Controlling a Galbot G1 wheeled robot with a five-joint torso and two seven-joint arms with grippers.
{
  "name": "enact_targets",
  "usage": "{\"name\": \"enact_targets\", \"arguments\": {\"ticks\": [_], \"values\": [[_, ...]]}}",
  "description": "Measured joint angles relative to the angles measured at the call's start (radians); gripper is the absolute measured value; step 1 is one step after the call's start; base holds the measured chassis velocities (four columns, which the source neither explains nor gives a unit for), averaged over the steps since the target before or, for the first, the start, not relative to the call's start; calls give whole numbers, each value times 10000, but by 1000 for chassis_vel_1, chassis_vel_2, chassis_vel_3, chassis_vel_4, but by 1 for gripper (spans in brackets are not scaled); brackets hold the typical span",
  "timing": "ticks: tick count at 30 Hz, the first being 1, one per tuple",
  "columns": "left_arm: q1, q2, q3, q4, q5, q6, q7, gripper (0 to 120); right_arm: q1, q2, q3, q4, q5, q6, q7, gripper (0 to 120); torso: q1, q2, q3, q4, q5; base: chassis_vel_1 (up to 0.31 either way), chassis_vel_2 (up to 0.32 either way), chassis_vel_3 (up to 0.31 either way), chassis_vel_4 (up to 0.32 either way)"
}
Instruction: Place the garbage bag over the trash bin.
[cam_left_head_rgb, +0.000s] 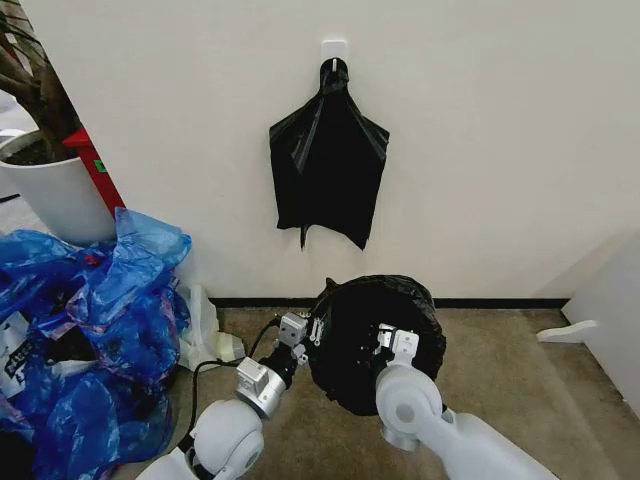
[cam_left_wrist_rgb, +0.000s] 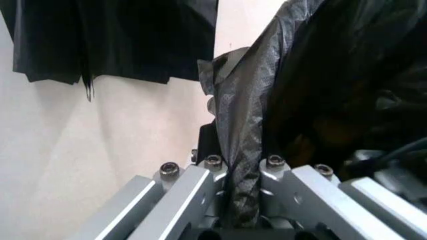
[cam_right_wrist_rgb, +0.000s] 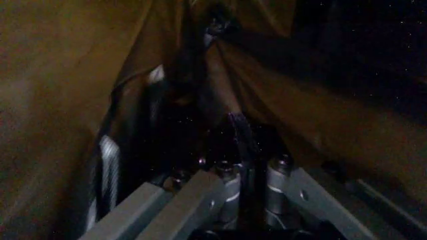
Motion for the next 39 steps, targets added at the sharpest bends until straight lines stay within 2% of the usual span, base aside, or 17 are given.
{"name": "enact_targets", "arguments": {"ticks": [4,12,29,33,39], "values": [[96,80,-24,-105,-67,32,2,1,62,98,39,-100,-55,45,49,0,0,0,0,0,1,0,0,0,0],[-26,51,-29,234,81,-24,32,1,365,31,-148,836,440,168,234,0,0,0,-1,-2,-2,0,0,0,0],[245,225,-18,-248,63,60,339,1,1582,601,255,-768,216,99,-701,0,0,0,-1,-1,0,0,0,0,0],[245,165,-11,-252,-50,68,279,1,1661,667,251,-832,214,88,-728,0,0,-1,0,4,1,0,0,0,0],[-51,-21,-51,17,-314,99,-90,1,1384,644,115,-503,200,105,-703,0,-1,0,-1,-3,3,0,0,0,0]]}}
